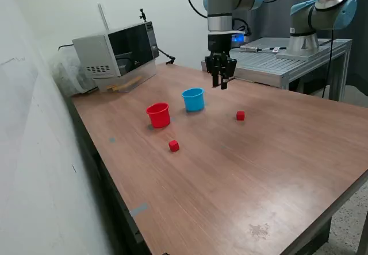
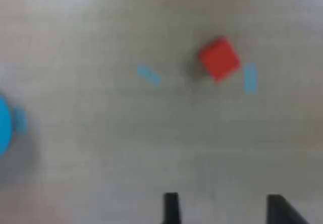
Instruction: Place red objects in the red bin, and blue objects in the blue bin.
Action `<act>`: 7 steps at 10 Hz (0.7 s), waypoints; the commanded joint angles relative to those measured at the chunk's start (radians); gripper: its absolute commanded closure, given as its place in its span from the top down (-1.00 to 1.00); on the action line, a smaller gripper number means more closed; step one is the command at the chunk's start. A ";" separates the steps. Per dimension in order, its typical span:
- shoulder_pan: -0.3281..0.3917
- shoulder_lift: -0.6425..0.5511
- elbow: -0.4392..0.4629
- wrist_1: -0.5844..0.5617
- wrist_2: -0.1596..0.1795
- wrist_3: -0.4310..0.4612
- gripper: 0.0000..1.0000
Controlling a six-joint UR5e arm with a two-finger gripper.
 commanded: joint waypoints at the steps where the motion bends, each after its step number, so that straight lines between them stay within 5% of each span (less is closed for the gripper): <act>1: 0.022 0.002 0.104 -0.010 0.001 0.000 1.00; 3: 0.061 0.009 0.145 -0.031 0.021 -0.016 1.00; 7: 0.074 0.081 0.134 -0.023 0.085 -0.365 1.00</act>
